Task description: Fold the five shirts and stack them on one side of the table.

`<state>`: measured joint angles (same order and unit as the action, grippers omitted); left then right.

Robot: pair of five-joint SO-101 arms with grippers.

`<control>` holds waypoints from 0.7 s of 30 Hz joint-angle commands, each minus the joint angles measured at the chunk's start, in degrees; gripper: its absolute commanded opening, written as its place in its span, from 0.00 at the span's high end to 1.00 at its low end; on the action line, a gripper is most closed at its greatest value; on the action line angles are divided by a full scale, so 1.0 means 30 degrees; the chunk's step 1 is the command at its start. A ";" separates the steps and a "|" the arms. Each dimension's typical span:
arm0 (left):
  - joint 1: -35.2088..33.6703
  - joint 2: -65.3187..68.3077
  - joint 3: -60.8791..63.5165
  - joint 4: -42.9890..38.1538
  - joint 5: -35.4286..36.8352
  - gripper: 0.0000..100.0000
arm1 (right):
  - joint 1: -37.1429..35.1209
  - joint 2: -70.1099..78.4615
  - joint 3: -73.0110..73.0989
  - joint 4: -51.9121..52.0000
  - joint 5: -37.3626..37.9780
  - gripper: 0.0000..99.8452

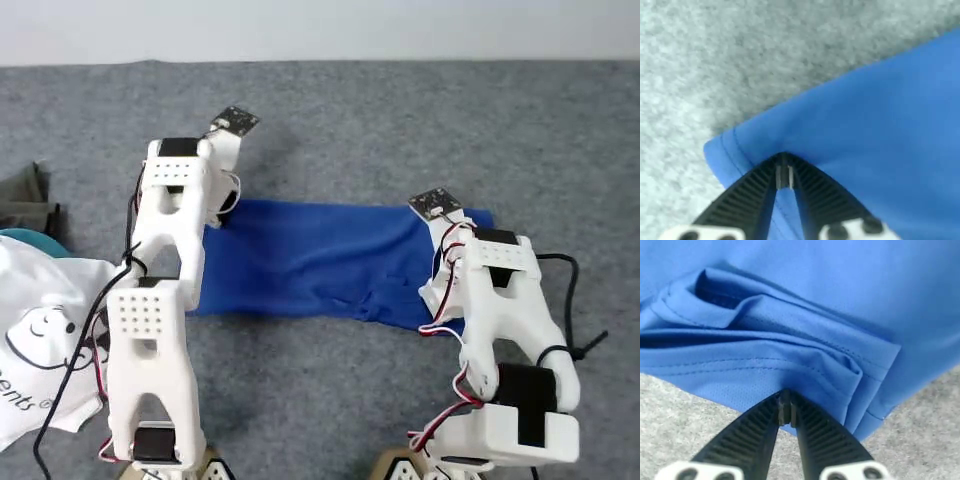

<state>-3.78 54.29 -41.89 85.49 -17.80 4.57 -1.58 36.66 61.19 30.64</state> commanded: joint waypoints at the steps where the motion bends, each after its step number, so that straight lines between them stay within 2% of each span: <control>1: -0.0674 0.1407 -0.4586 0.1670 -0.0029 0.99 | -0.0073 -0.0044 -0.1055 0.0103 0.0176 0.99; 7: -0.0908 0.3429 -1.0740 0.5070 -0.0029 0.99 | -0.0103 -0.0044 -0.1055 0.0190 0.0147 0.99; 11: -0.0996 0.2432 -1.1092 0.5099 0.0059 0.99 | -0.0103 -0.0396 -0.1055 0.0278 0.0117 0.99; 16: -0.0498 -0.1348 -0.7927 0.5099 0.0117 0.99 | -0.0484 -0.3062 -0.1084 0.1187 0.0088 0.99; 21: -0.0469 -0.6652 -0.1304 0.5070 0.0000 0.99 | -0.0747 -0.6637 -0.1084 0.2799 0.0088 0.99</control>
<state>-5.27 46.64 -55.78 98.95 -17.98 2.99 -13.89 36.66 67.25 30.73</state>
